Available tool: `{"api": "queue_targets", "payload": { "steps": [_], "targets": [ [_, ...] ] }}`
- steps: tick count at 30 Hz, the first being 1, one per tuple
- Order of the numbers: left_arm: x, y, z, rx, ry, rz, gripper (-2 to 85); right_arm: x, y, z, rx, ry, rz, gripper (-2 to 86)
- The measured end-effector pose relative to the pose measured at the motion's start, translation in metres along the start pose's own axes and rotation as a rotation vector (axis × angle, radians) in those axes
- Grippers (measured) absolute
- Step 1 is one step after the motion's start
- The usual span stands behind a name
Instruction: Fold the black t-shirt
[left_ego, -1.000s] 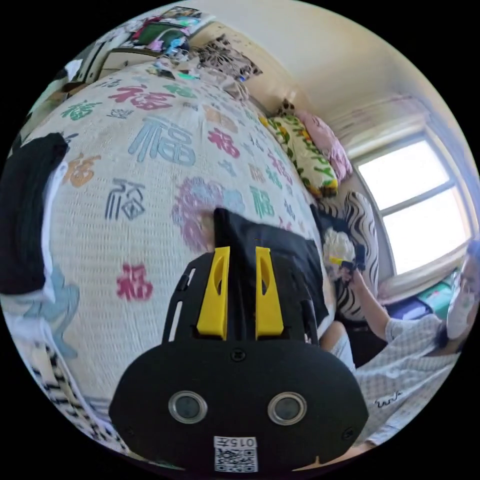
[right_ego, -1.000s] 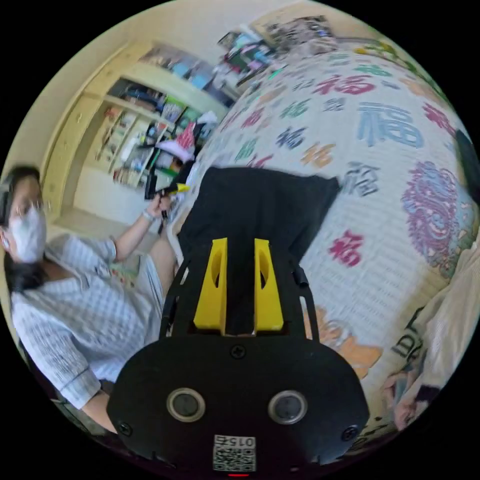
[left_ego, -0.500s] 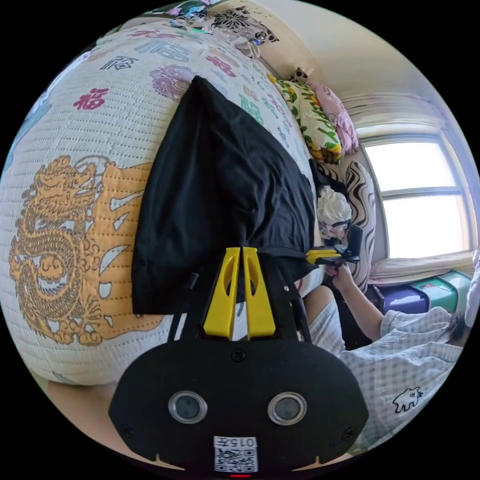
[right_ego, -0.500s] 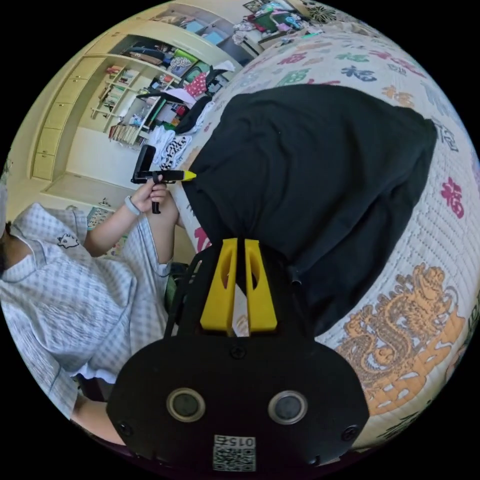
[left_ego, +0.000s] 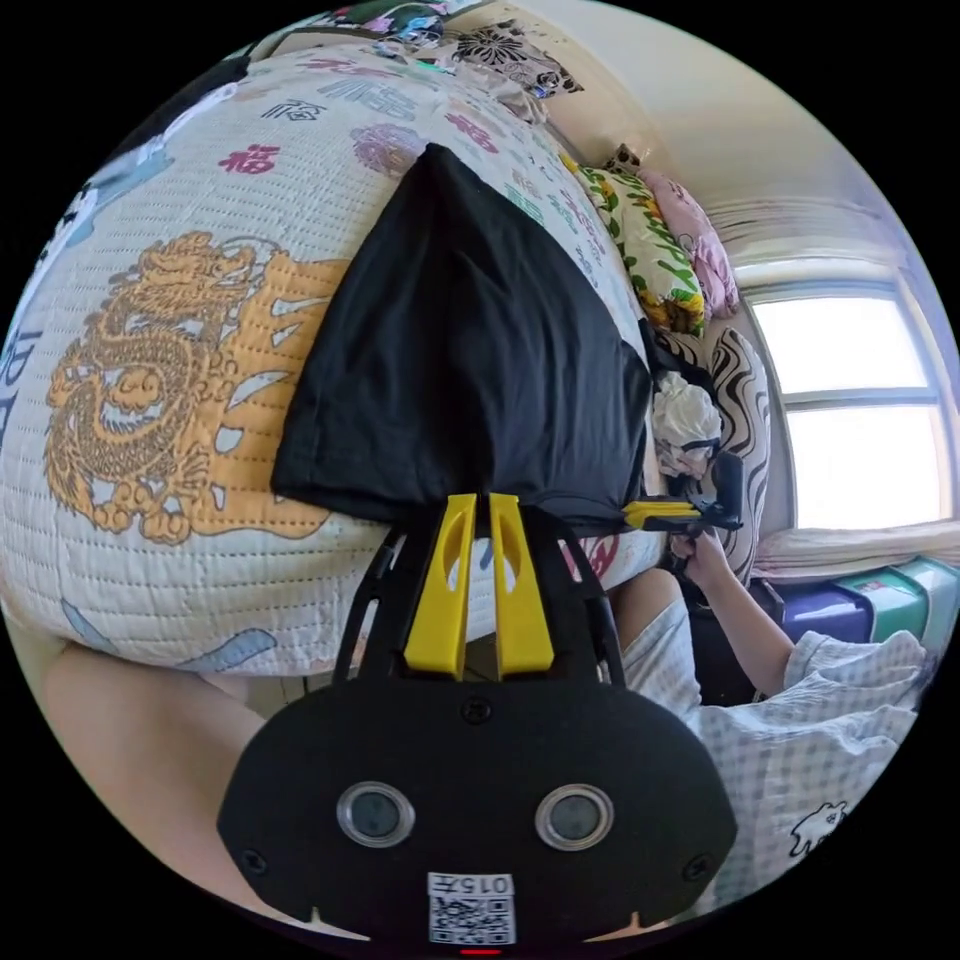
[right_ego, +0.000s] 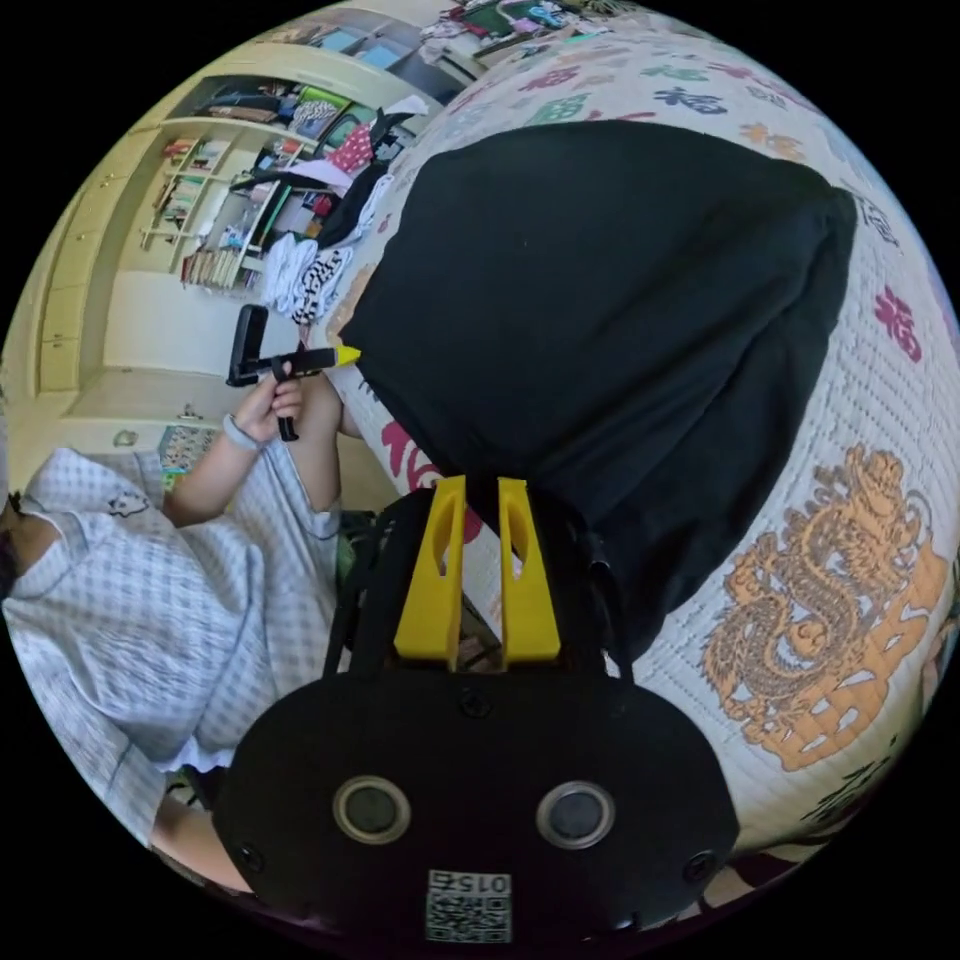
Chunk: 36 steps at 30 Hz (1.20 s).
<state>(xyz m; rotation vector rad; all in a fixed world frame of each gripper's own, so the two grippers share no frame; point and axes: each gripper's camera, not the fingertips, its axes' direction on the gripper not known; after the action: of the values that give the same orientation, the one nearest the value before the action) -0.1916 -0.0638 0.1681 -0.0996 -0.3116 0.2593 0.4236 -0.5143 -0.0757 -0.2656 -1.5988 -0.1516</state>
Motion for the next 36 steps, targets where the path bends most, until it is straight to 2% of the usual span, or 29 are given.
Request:
{"api": "queue_targets", "payload": {
  "steps": [2, 5, 9, 13, 18, 24, 28, 31, 33, 36],
  "targets": [
    [0.007, 0.011, -0.009, 0.014, -0.067, 0.014, 6.1, -0.002, -0.006, -0.002, 0.020, -0.011, 0.017, 8.0],
    [0.011, 0.033, -0.033, 0.128, -0.179, 0.005, 8.2, -0.017, -0.028, -0.015, 0.040, 0.085, 0.004, 10.4],
    [-0.003, 0.055, -0.049, 0.293, -0.296, -0.091, 9.8, -0.056, -0.102, -0.024, 0.069, 0.184, -0.140, 11.1],
    [-0.020, 0.058, -0.025, 0.259, -0.221, -0.147, 10.0, -0.086, -0.195, -0.004, 0.056, 0.187, -0.234, 11.9],
    [-0.025, 0.077, -0.013, 0.284, -0.243, -0.150, 5.3, -0.119, -0.330, 0.056, -0.042, 0.230, -0.270, 13.0],
    [-0.045, 0.098, -0.005, 0.317, -0.028, -0.201, 0.7, -0.121, -0.429, 0.131, -0.180, 0.401, -0.165, 13.5],
    [-0.049, 0.113, 0.000, 0.344, 0.025, -0.211, -0.2, -0.113, -0.457, 0.166, -0.304, 0.471, -0.104, 12.7],
    [-0.051, 0.126, 0.001, 0.374, 0.067, -0.227, -0.4, -0.110, -0.465, 0.183, -0.395, 0.617, -0.090, 7.8],
    [-0.050, 0.135, 0.001, 0.396, 0.090, -0.225, -0.4, -0.113, -0.467, 0.182, -0.430, 0.627, -0.118, 3.2],
    [-0.041, 0.148, 0.001, 0.414, 0.113, -0.184, -0.5, -0.119, -0.463, 0.169, -0.448, 0.630, -0.162, 0.9]
  ]
}}
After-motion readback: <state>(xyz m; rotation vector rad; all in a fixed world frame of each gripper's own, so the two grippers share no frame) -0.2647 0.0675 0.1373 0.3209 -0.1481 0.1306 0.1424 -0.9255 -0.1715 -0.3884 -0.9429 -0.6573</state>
